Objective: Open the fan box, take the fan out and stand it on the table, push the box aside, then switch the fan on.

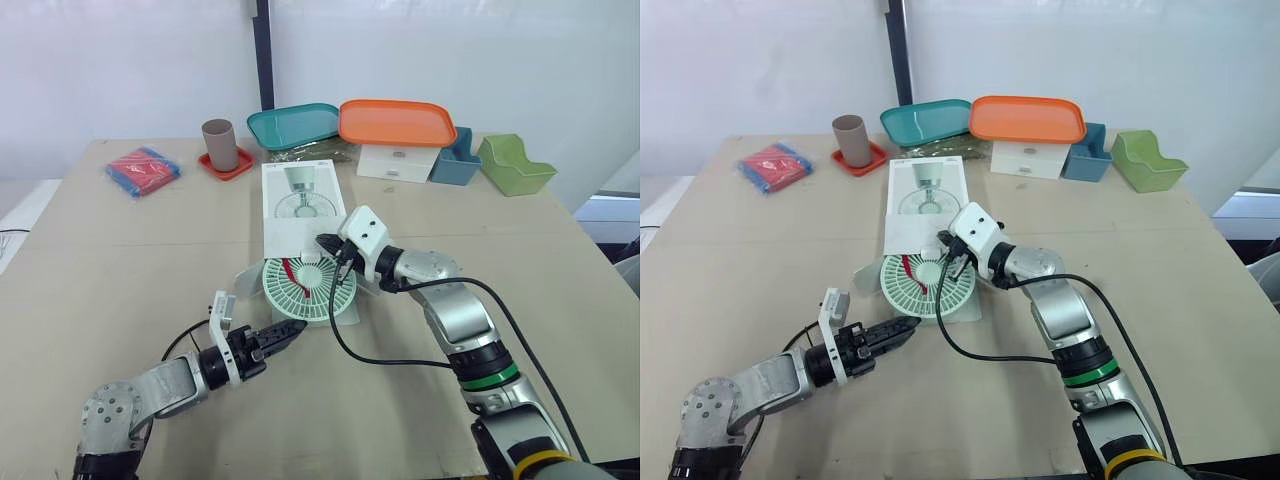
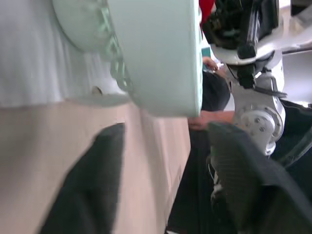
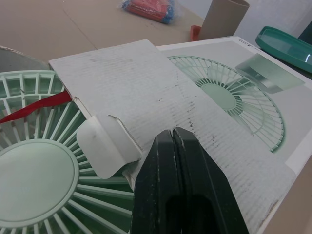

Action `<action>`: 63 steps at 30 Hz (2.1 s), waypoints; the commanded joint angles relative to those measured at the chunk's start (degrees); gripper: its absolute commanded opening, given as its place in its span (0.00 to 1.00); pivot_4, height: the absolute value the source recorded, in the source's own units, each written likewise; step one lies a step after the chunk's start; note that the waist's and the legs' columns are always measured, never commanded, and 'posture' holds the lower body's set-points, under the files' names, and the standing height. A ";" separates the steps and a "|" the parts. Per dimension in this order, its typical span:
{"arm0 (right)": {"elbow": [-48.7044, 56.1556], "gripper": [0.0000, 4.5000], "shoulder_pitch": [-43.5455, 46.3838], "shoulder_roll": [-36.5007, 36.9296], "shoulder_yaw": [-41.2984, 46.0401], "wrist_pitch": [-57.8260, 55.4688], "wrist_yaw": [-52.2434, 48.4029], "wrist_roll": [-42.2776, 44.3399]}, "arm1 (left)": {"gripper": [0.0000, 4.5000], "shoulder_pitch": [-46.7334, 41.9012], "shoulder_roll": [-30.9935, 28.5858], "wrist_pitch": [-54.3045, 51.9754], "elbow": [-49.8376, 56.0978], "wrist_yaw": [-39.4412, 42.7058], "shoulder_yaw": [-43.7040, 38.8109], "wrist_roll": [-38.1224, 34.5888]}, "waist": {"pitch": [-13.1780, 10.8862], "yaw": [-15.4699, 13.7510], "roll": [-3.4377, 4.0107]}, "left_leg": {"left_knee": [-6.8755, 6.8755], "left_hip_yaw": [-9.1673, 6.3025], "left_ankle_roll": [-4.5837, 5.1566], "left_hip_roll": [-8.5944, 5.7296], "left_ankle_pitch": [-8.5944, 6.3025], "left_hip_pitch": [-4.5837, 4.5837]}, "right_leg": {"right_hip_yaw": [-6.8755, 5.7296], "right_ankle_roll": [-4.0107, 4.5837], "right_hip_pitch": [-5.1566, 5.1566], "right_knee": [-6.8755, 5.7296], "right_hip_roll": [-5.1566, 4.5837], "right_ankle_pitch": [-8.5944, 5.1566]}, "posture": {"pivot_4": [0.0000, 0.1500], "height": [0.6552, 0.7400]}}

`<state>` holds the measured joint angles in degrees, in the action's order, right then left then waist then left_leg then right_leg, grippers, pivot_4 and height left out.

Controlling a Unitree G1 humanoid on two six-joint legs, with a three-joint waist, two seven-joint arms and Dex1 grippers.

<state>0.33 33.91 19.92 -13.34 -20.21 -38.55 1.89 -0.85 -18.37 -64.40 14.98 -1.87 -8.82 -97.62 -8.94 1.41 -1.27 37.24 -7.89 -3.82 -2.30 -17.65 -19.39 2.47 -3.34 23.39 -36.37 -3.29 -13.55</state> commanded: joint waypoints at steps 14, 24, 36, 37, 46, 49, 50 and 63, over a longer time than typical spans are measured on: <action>-0.54 0.00 0.44 -0.62 -0.42 0.36 -0.34 -0.09 | 0.99 1.58 -1.87 13.69 2.15 -2.07 -3.86 0.49 | -0.01 -0.01 0.01 | 0.00 0.04 0.00 0.02 0.00 0.00 | 0.00 0.03 -0.01 0.02 0.00 0.00 | 1.00 1.00; -1.67 0.00 1.17 -1.14 -0.54 1.13 -0.32 -0.30 | 0.99 -5.07 -0.50 11.82 -4.23 0.16 -0.34 1.94 | -0.01 0.02 0.01 | 0.00 0.07 0.01 0.02 0.00 0.00 | -0.02 0.06 0.00 0.02 0.01 0.03 | 1.00 1.00; -0.97 0.00 0.38 -1.32 0.33 1.20 1.35 -0.22 | 0.82 -9.16 0.03 8.19 -10.51 2.17 -0.22 1.68 | -0.01 0.01 0.01 | 0.01 0.05 0.01 0.02 0.00 0.01 | -0.03 0.07 0.00 0.02 0.00 0.04 | 1.00 1.00; -0.96 0.00 0.26 -1.34 0.22 1.21 1.32 -0.15 | 0.75 -9.09 0.04 7.85 -10.33 2.31 -0.33 1.12 | -0.01 0.00 0.01 | 0.01 0.05 0.01 0.01 0.00 0.01 | -0.03 0.07 0.00 0.02 0.00 0.04 | 1.00 1.00; -1.61 0.00 0.55 -1.40 -0.70 1.89 0.06 0.01 | 0.39 -5.81 -0.69 7.65 -7.20 1.91 -0.92 -0.16 | -0.01 0.05 0.01 | 0.00 0.05 0.01 0.03 0.00 0.02 | -0.03 0.08 0.01 0.02 0.00 0.04 | 1.00 1.00; -1.93 0.00 0.71 -1.37 -0.82 2.22 -0.39 -0.05 | 0.39 -4.17 -1.69 7.58 -5.61 1.29 -1.29 -1.77 | -0.01 0.05 0.01 | -0.01 0.06 0.02 0.04 -0.01 0.02 | -0.03 0.08 0.02 0.02 0.00 0.04 | 1.00 1.00; -1.97 0.00 0.69 -1.39 -0.80 2.28 -0.46 -0.07 | 0.39 -3.52 -2.05 7.59 -4.94 1.08 -1.39 -2.50 | -0.01 0.05 0.01 | -0.01 0.05 0.02 0.04 -0.01 0.02 | -0.03 0.08 0.02 0.02 0.00 0.04 | 1.00 1.00; -2.62 0.00 0.60 -1.64 -0.87 3.01 -0.97 -0.20 | 0.38 8.57 -8.67 10.31 8.39 -3.00 -0.43 -15.37 | -0.03 -0.02 0.04 | -0.04 0.07 0.03 0.04 -0.01 0.01 | 0.00 0.08 0.03 0.02 -0.01 0.04 | 1.00 1.00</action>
<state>-2.27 34.40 18.31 -13.66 -17.61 -38.92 1.88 6.38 -26.46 -55.10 19.23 -4.99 -9.32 -110.36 -8.97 1.40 -1.23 37.20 -7.81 -3.79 -2.25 -17.66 -19.37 2.47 -3.26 23.42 -36.35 -3.30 -13.51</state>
